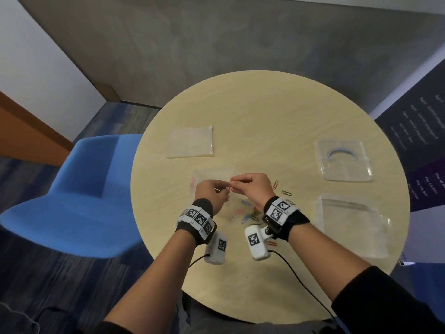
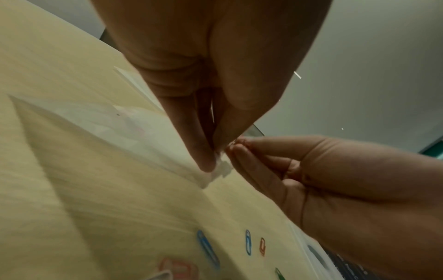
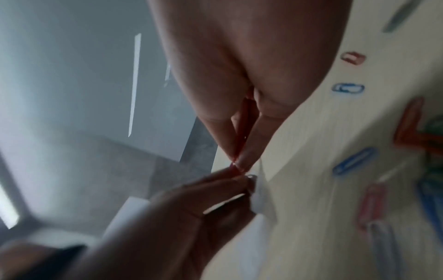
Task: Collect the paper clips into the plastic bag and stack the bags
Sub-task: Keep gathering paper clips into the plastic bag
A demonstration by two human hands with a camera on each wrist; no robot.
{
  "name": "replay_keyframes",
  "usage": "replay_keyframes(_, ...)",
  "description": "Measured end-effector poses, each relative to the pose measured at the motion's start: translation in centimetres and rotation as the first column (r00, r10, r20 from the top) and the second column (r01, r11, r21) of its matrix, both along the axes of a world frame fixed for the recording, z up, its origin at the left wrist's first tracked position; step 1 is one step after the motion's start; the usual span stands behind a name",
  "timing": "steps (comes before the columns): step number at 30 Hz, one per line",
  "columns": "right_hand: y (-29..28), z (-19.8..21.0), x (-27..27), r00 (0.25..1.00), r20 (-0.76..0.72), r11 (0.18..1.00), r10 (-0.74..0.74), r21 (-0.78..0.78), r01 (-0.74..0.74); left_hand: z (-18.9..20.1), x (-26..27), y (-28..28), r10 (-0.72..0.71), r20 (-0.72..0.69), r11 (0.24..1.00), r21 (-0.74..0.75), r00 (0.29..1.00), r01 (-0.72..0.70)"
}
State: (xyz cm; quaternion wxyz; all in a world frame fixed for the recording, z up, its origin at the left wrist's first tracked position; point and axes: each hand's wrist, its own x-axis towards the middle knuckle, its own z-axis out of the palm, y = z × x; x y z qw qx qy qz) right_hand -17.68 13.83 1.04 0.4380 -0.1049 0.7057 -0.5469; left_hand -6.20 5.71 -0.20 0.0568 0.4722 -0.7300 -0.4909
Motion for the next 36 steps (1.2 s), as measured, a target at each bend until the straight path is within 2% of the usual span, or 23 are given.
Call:
replay_keyframes(2,-0.2,-0.4,-0.1,0.987,-0.163,0.998,0.008,0.066,0.003,0.1,-0.2,0.0,-0.006,0.005,1.000,-0.004,1.000,0.006)
replay_keyframes(4,-0.6,-0.5,-0.3,0.954,-0.287,0.988,0.089,0.146,-0.048,0.2,-0.4,0.0,-0.012,0.001,1.000,0.001,1.000,0.012)
replay_keyframes(5,-0.7,-0.6,-0.4,0.938,-0.312,0.975,0.148,0.203,-0.086,0.3,-0.4,0.0,-0.010,-0.001,1.000,0.004,1.000,0.010)
replay_keyframes(8,-0.8,-0.5,-0.8,0.937,-0.259,0.940,0.235,0.307,-0.151,0.2,-0.6,0.1,-0.005,-0.002,1.000,0.014,1.000,0.005)
replay_keyframes(10,-0.6,-0.1,-0.8,0.935,-0.272,0.949,0.226,0.278,-0.148,0.2,-0.8,0.2,-0.015,-0.003,1.000,0.024,1.000,0.015)
replay_keyframes(13,0.0,0.7,-1.1,0.950,-0.274,0.982,0.153,0.152,-0.115,0.3,-1.0,0.1,-0.015,0.001,1.000,0.023,1.000,0.015)
replay_keyframes(15,0.7,0.4,-2.2,0.918,-0.378,0.989,0.122,0.120,-0.082,0.4,-0.9,-0.2,-0.002,0.007,1.000,0.025,1.000,0.002)
replay_keyframes(17,2.0,-0.6,-4.0,0.790,-0.587,0.972,0.176,0.232,-0.044,0.5,-0.6,-0.6,0.017,0.011,0.999,0.032,1.000,-0.017)
replay_keyframes(18,2.7,-1.2,-4.7,0.712,-0.651,0.940,0.263,0.339,-0.037,0.6,-0.4,-0.8,0.026,0.010,0.999,0.037,1.000,-0.026)
replay_keyframes(20,3.8,-2.7,-4.8,0.628,-0.607,0.814,0.488,0.575,-0.076,0.8,-0.2,-1.2,0.039,0.002,0.998,0.040,0.999,-0.039)
replay_keyframes(22,4.1,-3.9,-3.3,0.605,-0.504,0.709,0.616,0.690,-0.147,0.8,-0.2,-1.5,0.052,-0.004,0.998,0.038,0.999,-0.052)
replay_keyframes(23,4.1,-4.3,-2.3,0.579,-0.490,0.691,0.651,0.698,-0.187,0.7,-0.3,-1.6,0.058,-0.005,0.998,0.037,0.998,-0.057)
replay_keyframes(27,3.9,-4.9,2.6,0.388,-0.490,0.619,0.781,0.694,-0.368,1.0,-0.5,-1.8,0.064,-0.019,0.998,0.027,0.998,-0.064)
replay_keyframes(30,4.7,-5.0,4.9,0.173,-0.537,0.553,0.826,0.707,-0.441,1.2,-0.3,-1.9,0.069,-0.028,0.997,0.024,0.997,-0.068)
replay_keyframes(34,6.0,-5.6,5.2,-0.111,-0.592,0.478,0.799,0.735,-0.481,1.0,0.4,-2.0,0.080,-0.021,0.996,0.030,0.997,-0.079)
replay_keyframes(36,6.5,-5.5,4.7,-0.193,-0.585,0.437,0.788,0.752,-0.494,0.5,0.8,-1.8,0.071,-0.001,0.997,0.031,0.997,-0.071)
